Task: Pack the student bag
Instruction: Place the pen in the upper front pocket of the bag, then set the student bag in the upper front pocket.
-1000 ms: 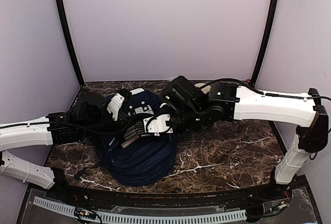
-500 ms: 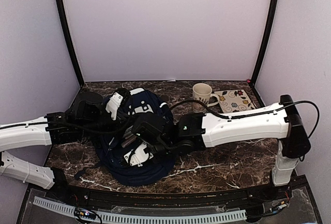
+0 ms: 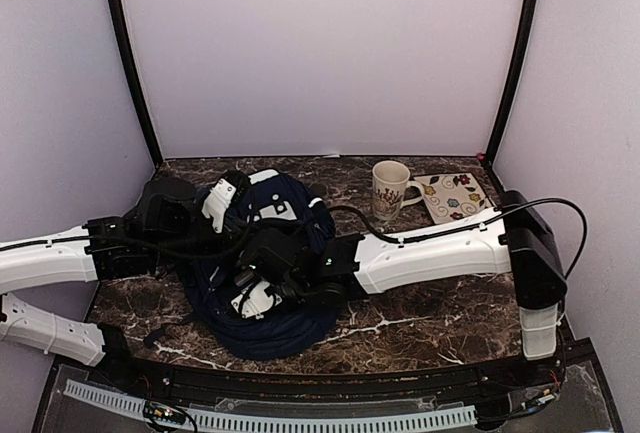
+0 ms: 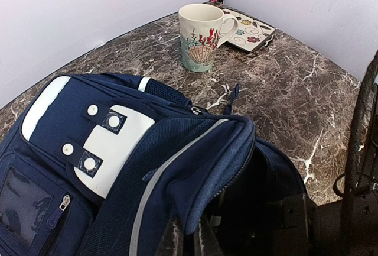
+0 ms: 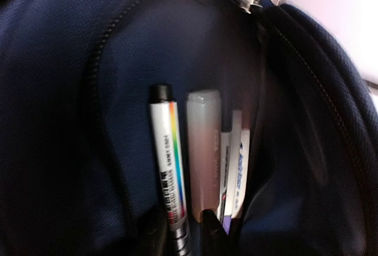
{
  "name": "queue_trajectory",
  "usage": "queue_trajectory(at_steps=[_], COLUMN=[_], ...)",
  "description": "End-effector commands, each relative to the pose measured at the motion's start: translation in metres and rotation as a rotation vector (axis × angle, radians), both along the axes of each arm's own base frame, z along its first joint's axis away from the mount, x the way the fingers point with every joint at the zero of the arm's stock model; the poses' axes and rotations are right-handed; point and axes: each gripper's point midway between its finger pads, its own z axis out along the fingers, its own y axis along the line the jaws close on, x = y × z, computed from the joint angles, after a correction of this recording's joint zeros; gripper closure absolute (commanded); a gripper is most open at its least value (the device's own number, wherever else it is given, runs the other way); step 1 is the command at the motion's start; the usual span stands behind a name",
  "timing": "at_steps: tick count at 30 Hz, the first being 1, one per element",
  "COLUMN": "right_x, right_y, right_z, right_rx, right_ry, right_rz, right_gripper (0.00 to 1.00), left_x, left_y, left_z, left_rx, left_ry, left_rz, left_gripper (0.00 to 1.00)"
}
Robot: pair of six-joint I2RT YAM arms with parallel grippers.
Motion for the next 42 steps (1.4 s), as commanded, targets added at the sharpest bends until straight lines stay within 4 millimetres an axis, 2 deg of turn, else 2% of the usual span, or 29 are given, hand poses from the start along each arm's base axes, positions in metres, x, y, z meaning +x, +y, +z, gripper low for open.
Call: queue_trajectory(at_steps=[1,3,6,9,12,18,22,24,27,30,31,34,36,38,39,41,42], right_x=[0.025,0.032,0.036,0.024,-0.002,-0.05,-0.071,-0.076,-0.064,-0.038,-0.028,-0.002,0.014,0.03,0.033,0.044,0.048], right_y=[0.014,0.014,0.013,0.005,-0.011,-0.056,-0.088,-0.105,-0.123,-0.134,-0.137,-0.144,-0.147,-0.15,-0.149,-0.148,-0.145], right_z=[0.021,0.032,0.051,0.065,0.063,0.045,0.039,0.038,0.042,0.064,0.073,0.102,0.117,0.129,0.133,0.136,0.135], right_rx=[0.126,0.171,0.217,0.253,0.225,0.128,0.071,0.061,0.108,0.225,0.266,0.386,0.455,0.517,0.538,0.567,0.57], right_ry=[-0.052,-0.067,-0.078,0.012,0.162,0.409,0.527,0.574,0.609,0.648,0.674,0.747,0.761,0.768,0.774,0.788,0.802], right_rz=[-0.068,-0.096,-0.103,-0.106,-0.07,-0.045,-0.067,-0.091,-0.157,-0.219,-0.244,-0.279,-0.295,-0.317,-0.318,-0.334,-0.336], right_gripper=[0.65,0.6,0.6,0.57,0.57,0.57,0.57,0.57,0.57,0.57,0.57,0.57,0.56,0.55,0.54,0.52,0.52], left_x=[0.006,0.006,0.007,0.008,0.01,0.012,0.013,0.013,0.012,0.007,0.003,-0.01,-0.016,-0.021,-0.023,-0.027,-0.028], left_y=[-0.002,-0.002,-0.002,-0.003,-0.005,-0.011,-0.012,-0.011,-0.009,-0.012,-0.016,-0.03,-0.033,-0.032,-0.029,-0.022,-0.017], left_z=[0.044,0.043,0.042,0.04,0.037,0.026,0.022,0.019,0.014,0.007,0.002,-0.016,-0.031,-0.043,-0.043,-0.036,-0.032], left_rx=[-0.116,-0.112,-0.109,-0.103,-0.095,-0.073,-0.061,-0.052,-0.039,-0.04,-0.042,-0.023,0.031,0.083,0.091,0.072,0.057], left_ry=[-0.097,-0.096,-0.096,-0.097,-0.092,-0.073,-0.067,-0.063,-0.052,-0.024,-0.005,0.097,0.182,0.256,0.272,0.272,0.267], left_rz=[0.013,0.015,0.017,0.017,0.014,0.005,0.005,0.008,0.009,-0.021,-0.047,-0.133,-0.155,-0.155,-0.149,-0.13,-0.115], left_gripper=[1.0,1.0,1.0,1.0,1.0,1.0,1.0,1.0,1.0,1.0,0.95,0.7,0.61,0.57,0.54,0.39,0.38])
